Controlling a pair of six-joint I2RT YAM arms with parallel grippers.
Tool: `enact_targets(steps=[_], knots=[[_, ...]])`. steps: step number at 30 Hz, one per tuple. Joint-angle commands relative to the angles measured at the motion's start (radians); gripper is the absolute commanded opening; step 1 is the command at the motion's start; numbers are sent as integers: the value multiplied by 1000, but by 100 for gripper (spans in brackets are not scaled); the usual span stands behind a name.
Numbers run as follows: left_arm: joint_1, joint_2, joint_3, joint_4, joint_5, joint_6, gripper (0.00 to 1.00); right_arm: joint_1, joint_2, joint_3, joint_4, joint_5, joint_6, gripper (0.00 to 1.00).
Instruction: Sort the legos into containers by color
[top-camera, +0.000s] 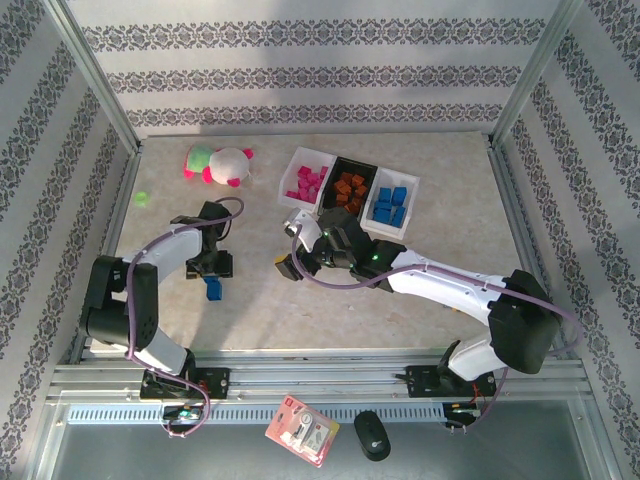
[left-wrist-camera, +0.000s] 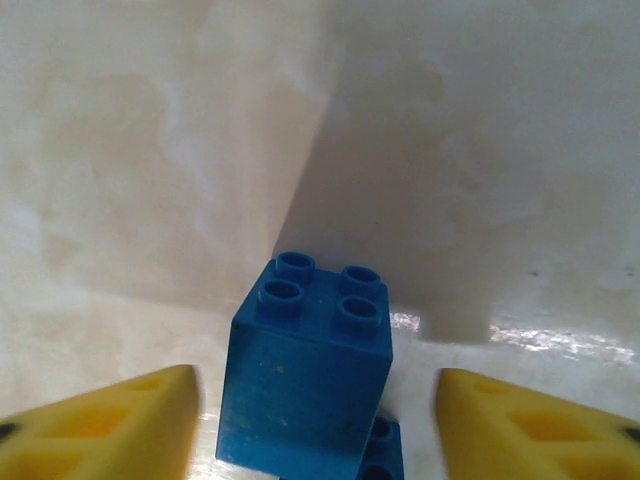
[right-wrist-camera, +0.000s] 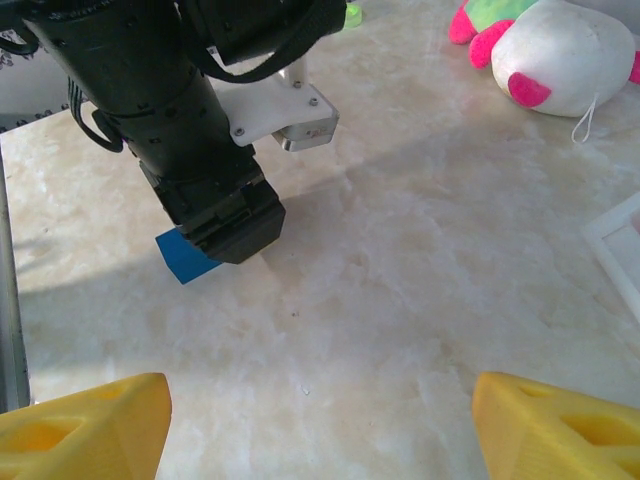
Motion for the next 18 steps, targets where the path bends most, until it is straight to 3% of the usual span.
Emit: enact_targets(steps=[1,7,12,18], knots=[[13,5,19,-43,-10,-8,51,4,-19,-6,4,-9,-15,79],[13,-16,23,-53,-19,-13,32,4,-58,-24,4,-2,-15,79],[6,-93,49,-42,-12,-18,28,4,-109,-47,-2,18,-15,79],[-86,-141,125,51,51,-89,28,1,-212,-90,-41,97,-23,79]])
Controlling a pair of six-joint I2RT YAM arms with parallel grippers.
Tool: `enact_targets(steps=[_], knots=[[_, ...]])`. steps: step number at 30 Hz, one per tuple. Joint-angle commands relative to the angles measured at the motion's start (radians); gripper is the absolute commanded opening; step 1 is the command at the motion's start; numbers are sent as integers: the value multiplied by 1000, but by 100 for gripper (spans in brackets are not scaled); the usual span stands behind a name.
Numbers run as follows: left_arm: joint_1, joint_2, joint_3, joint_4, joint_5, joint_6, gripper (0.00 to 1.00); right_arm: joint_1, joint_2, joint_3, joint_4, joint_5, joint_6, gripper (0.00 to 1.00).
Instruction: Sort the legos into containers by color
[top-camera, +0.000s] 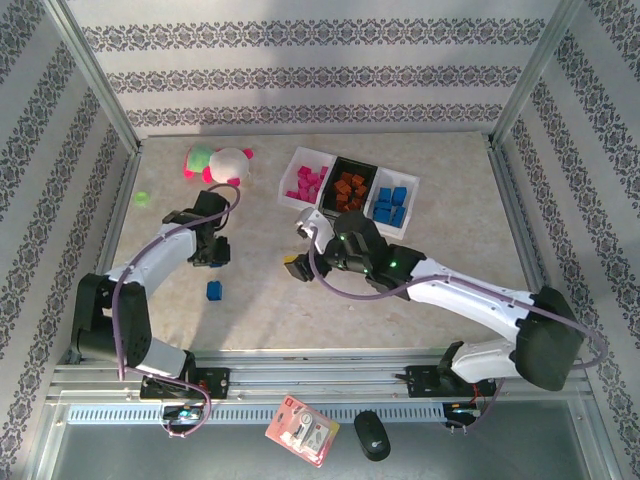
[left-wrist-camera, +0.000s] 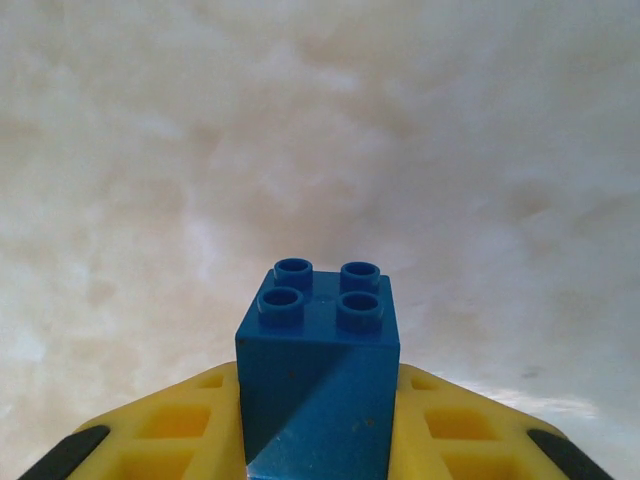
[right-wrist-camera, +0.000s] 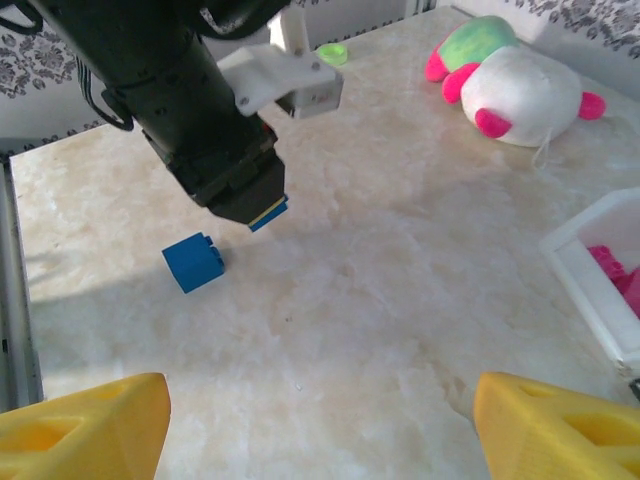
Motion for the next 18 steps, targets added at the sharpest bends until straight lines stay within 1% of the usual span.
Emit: enact_targets(steps=[1,5,8,11,15,18], knots=[[-72,-21,70,64,35,-65,28,-1,-76,-33,-31,73,-18,79],[-201,24,168,150,-52,-100,28,-20,-174,-75,-66,132,-15,79],[-277,77,224,253,-67,-121,28,-38,-250,-113,-95,162,-8,79],[-343,158,313,301,-67,-127,28,-61,-333,-146,-128,200,2,79],[-424,275,424,385,-28,-139,28,-96,-442,-183,-173,243,15,79],[-482,379,530,419,-16,-119,28,-126,-501,-204,-201,259,29,79]])
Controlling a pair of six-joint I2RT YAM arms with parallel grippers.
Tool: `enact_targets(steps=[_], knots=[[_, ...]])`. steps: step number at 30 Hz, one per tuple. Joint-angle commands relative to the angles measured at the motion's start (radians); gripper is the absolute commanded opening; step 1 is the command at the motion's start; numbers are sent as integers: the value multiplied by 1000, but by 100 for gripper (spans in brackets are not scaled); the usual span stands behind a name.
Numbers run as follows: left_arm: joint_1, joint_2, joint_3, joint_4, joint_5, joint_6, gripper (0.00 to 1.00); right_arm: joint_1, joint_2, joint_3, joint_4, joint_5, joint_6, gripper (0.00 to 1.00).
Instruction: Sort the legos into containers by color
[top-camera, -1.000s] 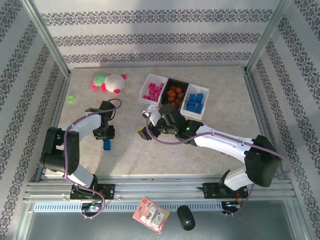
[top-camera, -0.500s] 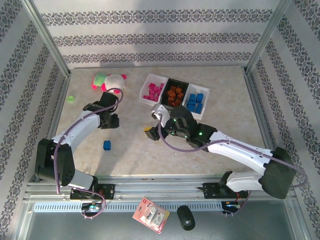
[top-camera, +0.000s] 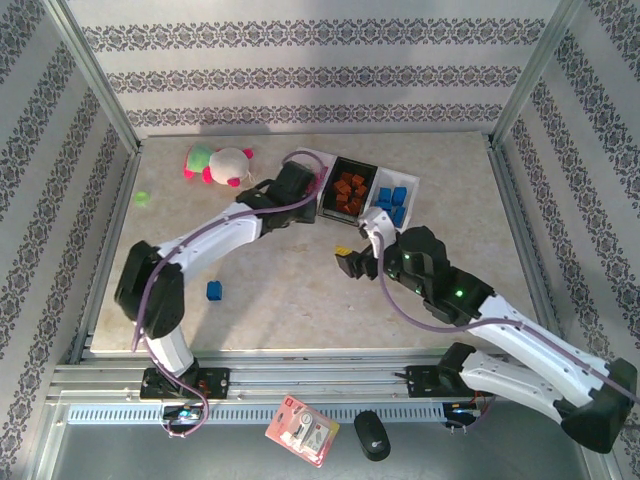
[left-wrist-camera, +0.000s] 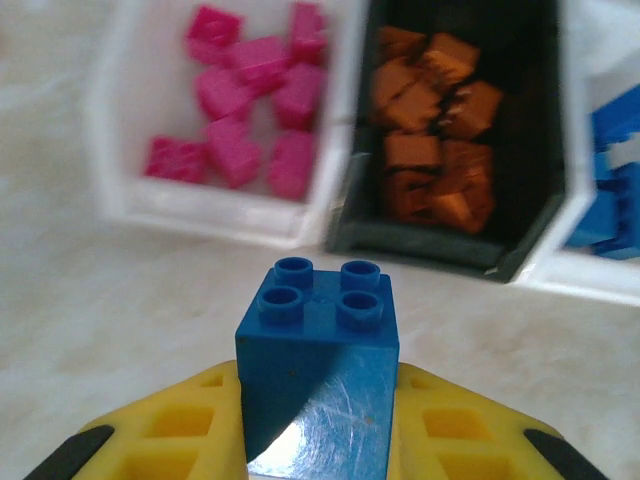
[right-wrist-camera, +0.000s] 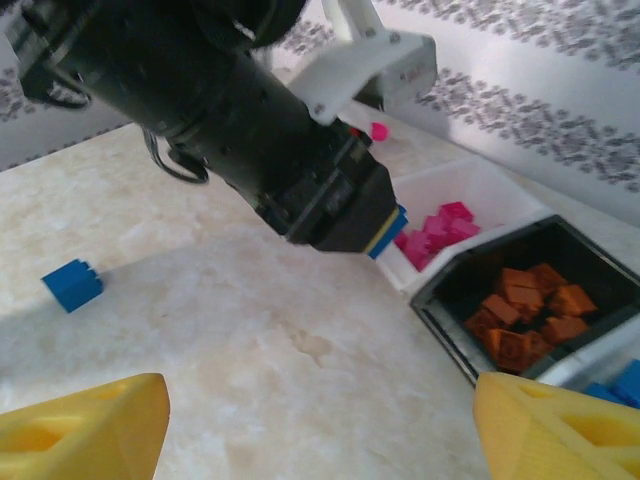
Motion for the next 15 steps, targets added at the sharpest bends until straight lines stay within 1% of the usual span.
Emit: enact_targets(steps=[1,6,11,15], knots=[[-62,100,120,95,19,1,28,-30,-58,-34,-49,53,25,79],[-112,274,308,115,49,56,28,-51,-100,-59,-52,56,51,79],[-119,435,503,84,69,94,29,-52,-101,-73,-48,57,64,79],[-119,538,637,69,51,146,29,-54,-106,-83,-46,57,72,79]])
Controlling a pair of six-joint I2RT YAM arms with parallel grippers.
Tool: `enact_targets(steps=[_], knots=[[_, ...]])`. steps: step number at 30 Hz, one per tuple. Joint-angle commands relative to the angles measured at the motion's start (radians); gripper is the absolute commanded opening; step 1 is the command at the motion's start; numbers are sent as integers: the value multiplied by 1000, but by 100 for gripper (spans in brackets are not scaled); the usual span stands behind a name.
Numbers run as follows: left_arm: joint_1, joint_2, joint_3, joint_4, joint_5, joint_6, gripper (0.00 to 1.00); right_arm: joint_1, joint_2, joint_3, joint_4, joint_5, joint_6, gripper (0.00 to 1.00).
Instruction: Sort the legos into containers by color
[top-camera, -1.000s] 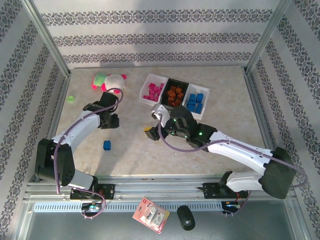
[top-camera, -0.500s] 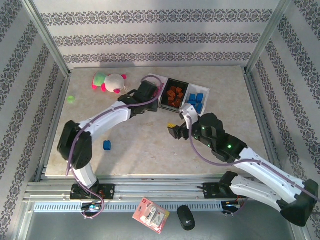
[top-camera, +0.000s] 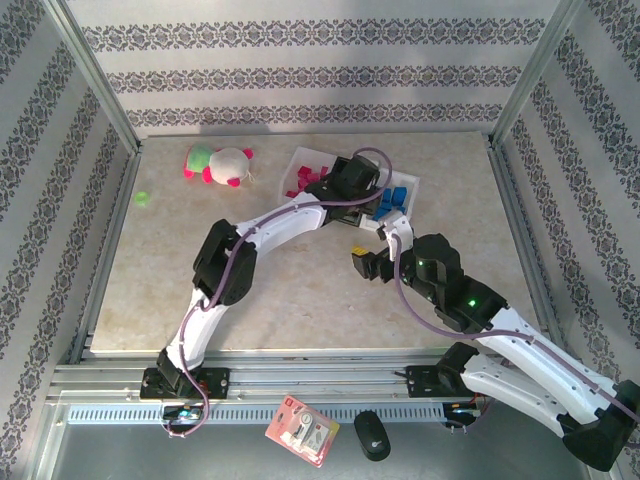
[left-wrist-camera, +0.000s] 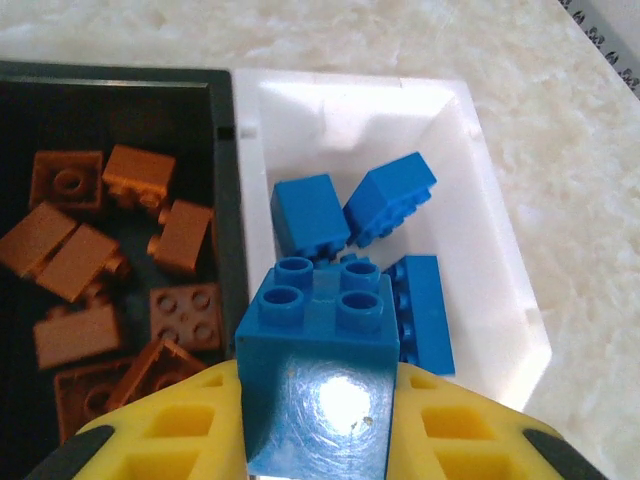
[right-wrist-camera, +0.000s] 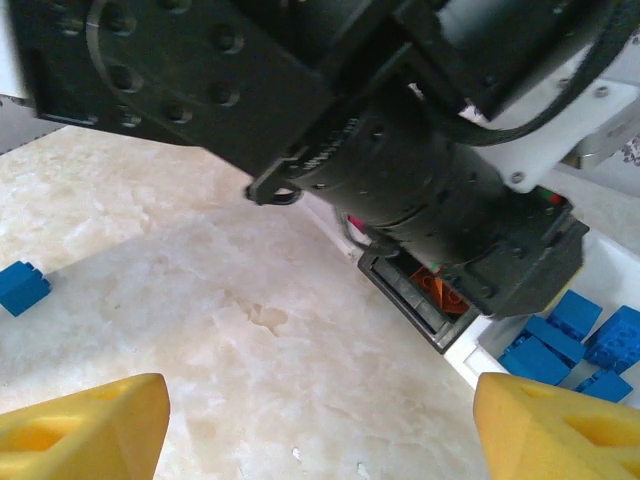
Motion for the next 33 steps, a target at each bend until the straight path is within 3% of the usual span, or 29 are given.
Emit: enact_targets(steps=[1,6,11,16,22,29,33], knots=[[0,68,128,-22,-10,80,29,-6,-15,-19,4,21,24,79],[-1,172,296,-102,-9,121,38,-9,-23,-24,-3,24,23,79],[0,180,335,-112,-2,130,59,-11,-36,-22,-13,24,26,79],[0,92,294,-122,-4,129,77,-11,-36,-19,-18,-4,23,79],[1,-142,17,1,-57,148,100,24,10,-12,22,-51,14,79],[7,-487,-420,89,-153,136,99,83,110,23,75,-84,-7,81],[14,-702,-660,42,-223,97,99,116,179,46,128,-142,-23,86]])
